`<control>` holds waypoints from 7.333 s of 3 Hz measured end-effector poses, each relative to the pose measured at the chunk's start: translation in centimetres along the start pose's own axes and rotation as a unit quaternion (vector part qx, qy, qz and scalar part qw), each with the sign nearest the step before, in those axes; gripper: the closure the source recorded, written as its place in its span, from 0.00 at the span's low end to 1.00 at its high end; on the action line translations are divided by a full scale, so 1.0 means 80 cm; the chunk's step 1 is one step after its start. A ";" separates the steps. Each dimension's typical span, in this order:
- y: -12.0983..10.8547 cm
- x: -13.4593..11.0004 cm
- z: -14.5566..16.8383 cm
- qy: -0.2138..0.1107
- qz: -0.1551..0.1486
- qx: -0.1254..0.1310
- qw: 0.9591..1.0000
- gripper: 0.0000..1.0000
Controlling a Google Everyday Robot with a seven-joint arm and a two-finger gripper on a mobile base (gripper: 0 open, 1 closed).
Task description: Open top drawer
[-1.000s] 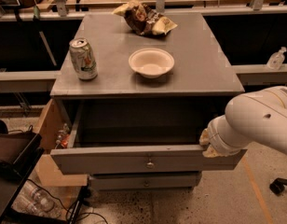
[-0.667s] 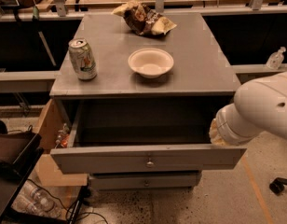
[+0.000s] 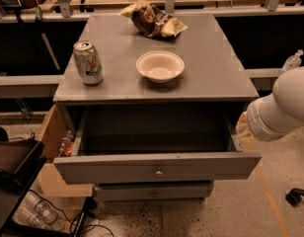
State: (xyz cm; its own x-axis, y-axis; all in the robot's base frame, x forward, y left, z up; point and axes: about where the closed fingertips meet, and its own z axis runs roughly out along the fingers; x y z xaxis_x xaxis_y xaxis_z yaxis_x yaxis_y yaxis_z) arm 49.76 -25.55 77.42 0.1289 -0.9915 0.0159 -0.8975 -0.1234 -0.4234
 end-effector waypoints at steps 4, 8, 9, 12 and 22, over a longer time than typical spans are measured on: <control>-0.048 0.022 0.119 -0.103 -0.025 0.073 0.992 1.00; -0.026 -0.084 0.177 -0.050 -0.054 0.046 0.996 1.00; 0.000 -0.079 0.177 -0.033 -0.052 -0.015 0.998 1.00; 0.109 -0.056 0.099 0.016 -0.021 -0.158 0.987 1.00; 0.185 -0.051 0.102 -0.021 0.008 -0.221 0.975 0.00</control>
Offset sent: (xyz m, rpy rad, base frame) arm 0.0918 -0.0222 -0.0951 0.2669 -0.1750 0.1431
